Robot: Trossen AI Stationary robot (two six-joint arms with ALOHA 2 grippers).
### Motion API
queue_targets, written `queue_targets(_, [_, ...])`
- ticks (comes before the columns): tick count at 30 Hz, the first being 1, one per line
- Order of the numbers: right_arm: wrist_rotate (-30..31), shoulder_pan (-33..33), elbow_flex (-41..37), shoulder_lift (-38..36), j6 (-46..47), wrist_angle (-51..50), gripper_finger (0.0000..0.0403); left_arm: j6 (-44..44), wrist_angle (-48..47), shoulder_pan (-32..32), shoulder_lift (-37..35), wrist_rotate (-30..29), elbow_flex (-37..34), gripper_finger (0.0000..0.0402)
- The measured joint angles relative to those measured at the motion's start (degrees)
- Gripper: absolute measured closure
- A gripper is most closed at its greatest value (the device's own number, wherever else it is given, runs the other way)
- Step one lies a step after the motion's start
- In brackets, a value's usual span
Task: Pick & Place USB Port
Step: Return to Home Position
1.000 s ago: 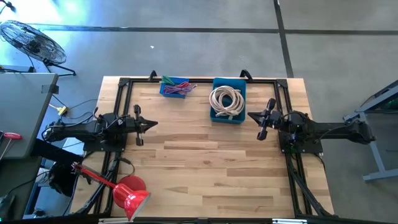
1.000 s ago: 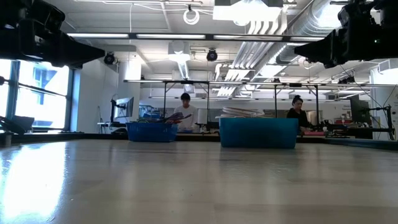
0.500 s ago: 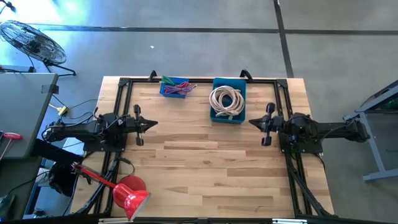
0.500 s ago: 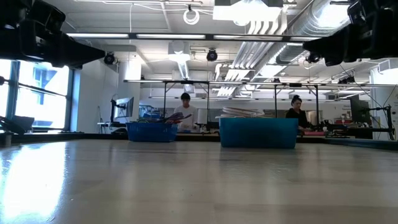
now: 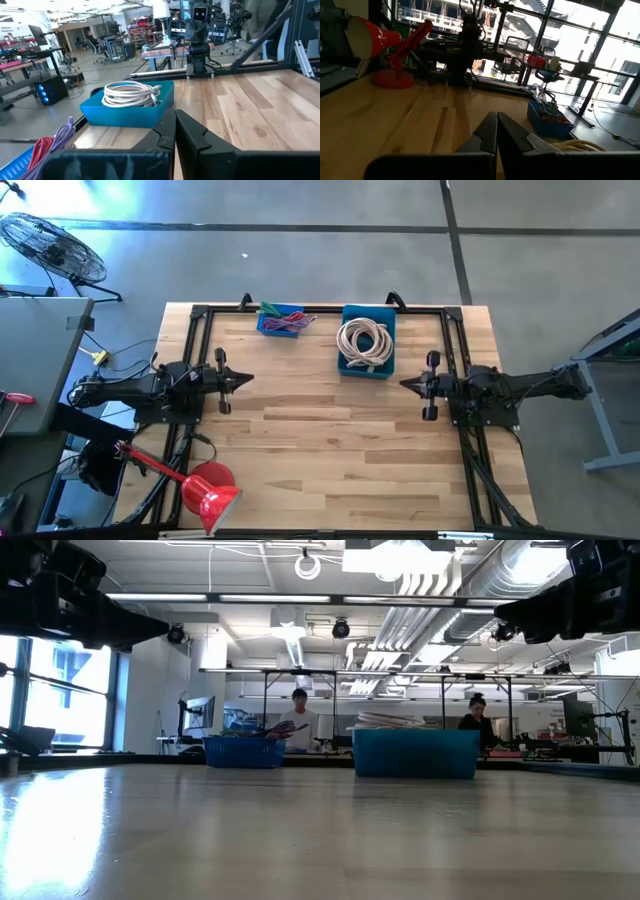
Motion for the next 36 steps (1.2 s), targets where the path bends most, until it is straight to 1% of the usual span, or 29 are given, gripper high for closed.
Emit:
queue_targets(7, [-0.16,0.25,-0.04,0.02,0.19,-2.41,0.0403,-0.17,-0.22,-0.02,0.00,-0.22,0.00,0.0401])
queue_targets(11, [-3.22,0.25,-0.04,0.00,0.41,-2.41,0.0403,-0.17,-0.22,-0.02,0.00,-0.24,0.00,0.0401])
queue_targets(13, [-3.44,0.26,-0.04,0.00,0.47,-2.41,0.0403,-0.21,-0.22,0.00,0.00,-0.26,0.00,0.0401])
queue_targets(16, [-2.98,0.25,-0.17,0.00,0.47,-2.17,0.0403,-0.52,-0.22,-0.02,0.00,-0.29,0.00,0.0401])
queue_targets(19, [-2.00,0.25,-3.32,-0.02,0.58,2.66,0.0403,-0.63,-0.22,-0.02,0.01,-0.29,0.00,0.0401])
queue_targets(21, [-1.41,0.25,-3.34,0.41,0.66,1.80,0.0403,-0.65,-0.22,-0.01,0.02,-0.31,0.00,0.0401])
queue_targets(25, [-2.27,0.25,-3.34,0.35,-0.43,3.64,0.0403,-0.65,-0.22,-0.02,0.02,-0.35,0.00,0.0401])
queue_targets(32, [-2.32,0.25,-3.37,0.29,-1.58,3.59,0.0403,-1.07,-0.24,-0.02,0.02,-0.48,0.00,0.0402])
queue_targets(36, [-2.36,0.25,-3.37,-1.04,-1.61,3.36,0.0403,-1.09,-0.26,-0.02,0.02,-0.52,0.00,0.0401])
